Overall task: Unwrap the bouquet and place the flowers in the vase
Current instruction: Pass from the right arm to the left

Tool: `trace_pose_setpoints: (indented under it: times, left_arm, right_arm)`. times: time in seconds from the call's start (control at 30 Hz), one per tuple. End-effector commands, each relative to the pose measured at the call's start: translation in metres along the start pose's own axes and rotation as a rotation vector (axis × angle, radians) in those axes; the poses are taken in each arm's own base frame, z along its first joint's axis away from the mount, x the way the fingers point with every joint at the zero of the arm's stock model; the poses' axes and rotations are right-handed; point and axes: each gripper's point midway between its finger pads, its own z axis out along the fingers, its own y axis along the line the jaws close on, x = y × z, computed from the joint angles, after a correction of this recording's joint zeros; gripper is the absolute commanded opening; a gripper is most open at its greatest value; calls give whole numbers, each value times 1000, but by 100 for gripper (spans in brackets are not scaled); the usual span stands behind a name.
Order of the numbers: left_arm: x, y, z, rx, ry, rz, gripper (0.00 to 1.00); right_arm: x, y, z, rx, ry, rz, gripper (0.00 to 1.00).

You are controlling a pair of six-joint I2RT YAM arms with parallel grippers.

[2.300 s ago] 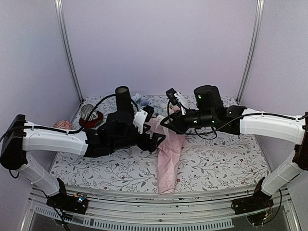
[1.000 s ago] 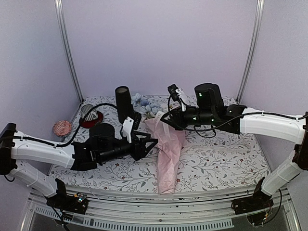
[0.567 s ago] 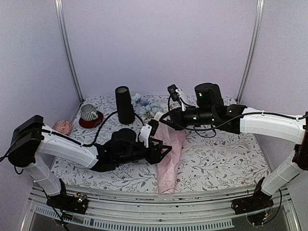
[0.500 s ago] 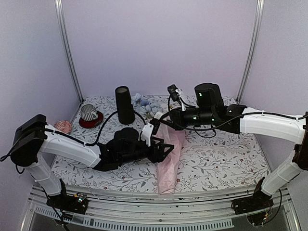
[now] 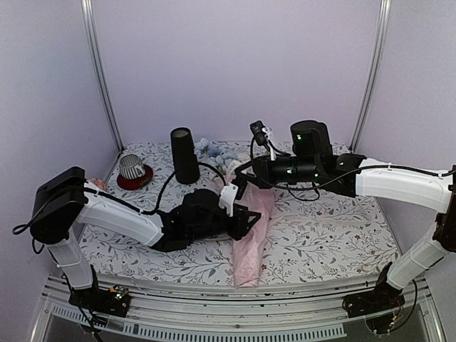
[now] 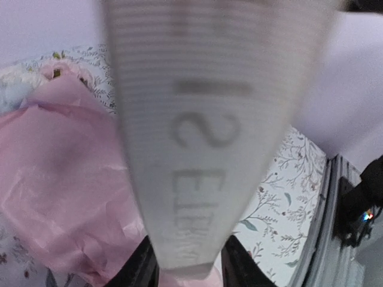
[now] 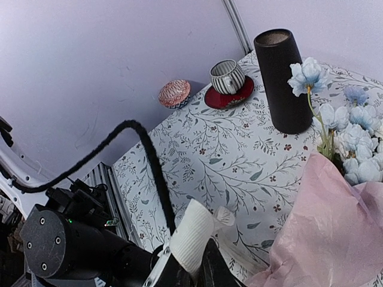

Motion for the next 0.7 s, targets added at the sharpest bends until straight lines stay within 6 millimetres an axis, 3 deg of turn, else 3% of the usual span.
trace_pose_setpoints:
  times: [0.0, 0.1, 0.17, 0.27, 0.4, 0.5, 0.67]
  left_arm:
    - [-19, -3, 8, -8, -46, 16, 29]
    - [-23, 0, 5, -20, -60, 16, 7]
    - [-25, 1, 1, -22, -71, 11, 0]
    - [-27, -2, -10, 2, -81, 7, 0]
    - [-33, -17, -24, 82, -77, 1, 0]
    - [-39, -25, -38, 124, -60, -49, 0]
    - [-67, -30, -73, 227, -90, -197, 0]
  right_arm:
    - [-18, 11, -4, -39, -53, 5, 9]
    - [-19, 8, -7, -20, -73, 15, 11]
    - [-19, 2, -10, 14, -87, 19, 13]
    - [-20, -6, -14, 63, -103, 17, 18]
    - [-18, -23, -19, 163, -108, 17, 41]
    - [-15, -38, -21, 235, -96, 22, 51]
    - [-13, -53, -25, 281, -83, 45, 58]
